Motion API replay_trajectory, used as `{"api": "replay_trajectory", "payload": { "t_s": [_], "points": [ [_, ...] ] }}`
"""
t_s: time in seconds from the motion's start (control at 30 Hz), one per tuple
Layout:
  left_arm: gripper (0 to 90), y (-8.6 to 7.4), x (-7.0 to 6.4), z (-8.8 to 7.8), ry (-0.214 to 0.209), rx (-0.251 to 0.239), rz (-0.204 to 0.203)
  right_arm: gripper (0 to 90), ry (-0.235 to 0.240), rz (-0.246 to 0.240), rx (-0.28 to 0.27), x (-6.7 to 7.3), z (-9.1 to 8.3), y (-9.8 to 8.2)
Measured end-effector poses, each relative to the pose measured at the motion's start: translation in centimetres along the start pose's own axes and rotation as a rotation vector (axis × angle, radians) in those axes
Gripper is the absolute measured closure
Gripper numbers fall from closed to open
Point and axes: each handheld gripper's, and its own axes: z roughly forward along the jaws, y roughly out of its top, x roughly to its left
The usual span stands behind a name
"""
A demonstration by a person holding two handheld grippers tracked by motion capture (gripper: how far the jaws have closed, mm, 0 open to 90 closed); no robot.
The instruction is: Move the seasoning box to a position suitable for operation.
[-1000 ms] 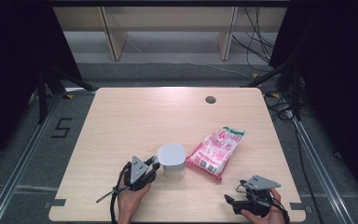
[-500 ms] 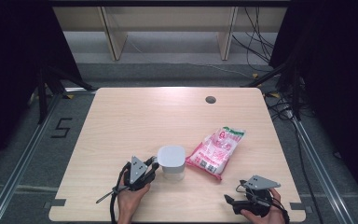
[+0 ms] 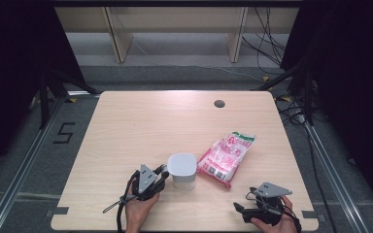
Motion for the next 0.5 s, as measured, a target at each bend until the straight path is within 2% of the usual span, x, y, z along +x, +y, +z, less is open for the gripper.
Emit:
{"api": "replay_trajectory", "payload": {
  "t_s": [0.03, 0.07, 0.1, 0.13, 0.17, 0.2, 0.23, 0.27, 0.3, 0.4, 0.43, 0.47, 0.5],
  "points": [
    [71.9, 0.0, 0.1, -0.2, 0.0, 0.018, 0.003, 19.0, 0.016, 0.039, 0.02, 0.3, -0.1, 0.0],
    [71.8, 0.0, 0.1, -0.2, 0.0, 0.018, 0.003, 19.0, 0.016, 0.039, 0.02, 0.3, -0.1, 0.0],
    [71.8, 0.0, 0.1, -0.1, -0.001, 0.012, 0.009, 19.0, 0.017, 0.001, 0.011, -0.1, 0.0, 0.0],
    [71.4, 0.0, 0.1, -0.1, -0.005, 0.012, 0.007, 19.0, 0.02, -0.015, 0.004, -0.2, 0.0, 0.0],
    [70.7, 0.0, 0.1, -0.1, -0.013, 0.009, -0.002, 19.0, 0.021, -0.014, 0.006, -0.2, 0.0, 0.0],
    [69.5, 0.1, 0.2, -0.3, -0.015, 0.021, 0.009, 19.0, 0.021, -0.014, 0.005, -0.2, 0.0, 0.0],
    [67.6, 0.2, 0.4, -0.3, -0.025, 0.011, 0.03, 19.0, 0.023, -0.014, 0.005, -0.2, 0.0, 0.0],
    [65.1, 0.1, 0.2, -0.4, -0.025, 0.011, 0.001, 19.0, 0.022, -0.011, 0.008, -0.2, 0.0, 0.0],
    [62.8, 0.2, 0.2, -0.6, -0.019, 0.031, 0.009, 19.0, 0.02, -0.011, 0.008, -0.2, 0.0, 0.0],
    [57.0, 0.5, 0.8, -1.1, -0.039, 0.021, 0.04, 19.0, 0.008, 0.001, 0.009, -0.1, -0.1, 0.0],
    [56.2, 0.6, 0.7, -1.3, -0.042, 0.02, 0.02, 19.0, -0.006, 0.019, -0.01, 0.1, -0.1, -0.1],
    [52.6, 0.8, 0.9, -1.6, -0.046, 0.034, 0.059, 19.0, -0.005, 0.014, -0.003, 0.0, -0.1, -0.1],
    [50.7, 0.7, 0.4, -1.7, -0.05, 0.035, -0.008, 19.0, -0.005, 0.017, -0.004, 0.0, -0.1, -0.1]
  ]
}}
